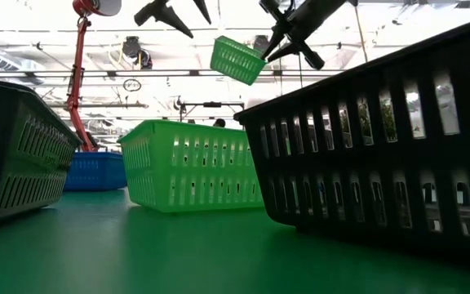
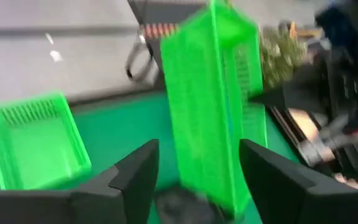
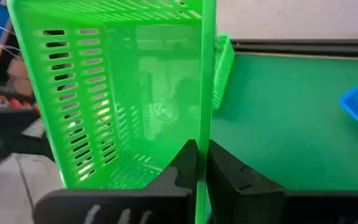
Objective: Stack baskets by color
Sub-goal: Stack the bottom right green bin on the top green bin
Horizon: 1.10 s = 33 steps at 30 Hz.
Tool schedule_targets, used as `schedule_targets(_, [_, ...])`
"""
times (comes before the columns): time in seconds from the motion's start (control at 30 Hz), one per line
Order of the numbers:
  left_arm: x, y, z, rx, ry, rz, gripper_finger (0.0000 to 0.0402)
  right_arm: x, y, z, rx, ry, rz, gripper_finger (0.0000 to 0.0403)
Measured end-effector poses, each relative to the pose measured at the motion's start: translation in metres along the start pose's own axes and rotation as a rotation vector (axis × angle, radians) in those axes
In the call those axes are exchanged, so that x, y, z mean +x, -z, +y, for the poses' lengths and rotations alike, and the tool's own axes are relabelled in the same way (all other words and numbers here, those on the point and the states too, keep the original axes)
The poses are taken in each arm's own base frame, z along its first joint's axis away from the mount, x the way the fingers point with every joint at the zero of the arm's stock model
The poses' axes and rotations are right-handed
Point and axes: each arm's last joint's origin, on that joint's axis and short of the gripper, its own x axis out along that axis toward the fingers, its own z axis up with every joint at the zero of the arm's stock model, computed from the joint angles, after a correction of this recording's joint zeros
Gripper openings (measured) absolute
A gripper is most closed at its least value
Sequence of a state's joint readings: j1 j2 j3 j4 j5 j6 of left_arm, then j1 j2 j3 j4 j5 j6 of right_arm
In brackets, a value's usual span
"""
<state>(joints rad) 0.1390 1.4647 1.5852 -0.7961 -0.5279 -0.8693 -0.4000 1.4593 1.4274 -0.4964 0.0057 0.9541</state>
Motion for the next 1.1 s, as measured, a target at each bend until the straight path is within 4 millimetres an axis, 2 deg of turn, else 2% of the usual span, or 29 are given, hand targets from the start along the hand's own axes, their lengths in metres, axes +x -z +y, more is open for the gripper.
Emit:
schedule_targets(0.1, [0.005, -0.002, -0.008, 0.145, 0.0, -0.098, 0.0259, 0.004, 0.003, -0.001, -0.01, -0.005, -0.032, 0.001])
schedule_targets(0.17, [0.012, -0.002, -0.022, 0.242, 0.05, -0.159, 0.0278, 0.007, 0.004, -0.002, -0.036, 0.0, -0.068, 0.001])
schedule_targets(0.23, [0.015, 0.001, -0.027, 0.335, 0.06, -0.17, 0.0294, 0.01, 0.006, -0.005, -0.064, 0.025, -0.102, 0.001])
schedule_targets(0.33, [0.026, 0.008, -0.033, 0.325, -0.004, -0.201, 0.0303, 0.013, 0.007, -0.008, -0.079, 0.039, -0.142, 0.001])
schedule_targets(0.43, [0.039, 0.017, -0.03, 0.322, -0.108, -0.194, 0.0294, 0.012, 0.003, -0.004, -0.107, 0.011, -0.18, 0.001])
schedule_targets(0.77, [0.058, 0.022, -0.03, 0.229, -0.157, -0.213, 0.0191, 0.012, 0.001, -0.002, -0.206, 0.007, -0.217, 0.001])
schedule_targets(0.93, [0.06, 0.018, -0.026, 0.2, -0.168, -0.217, 0.0114, 0.012, 0.0, -0.001, -0.226, -0.002, -0.229, 0.0016])
schedule_targets(1.1, [0.061, 0.018, -0.025, 0.206, -0.168, -0.205, 0.0028, 0.012, 0.0, -0.002, -0.239, -0.024, -0.194, 0.0049])
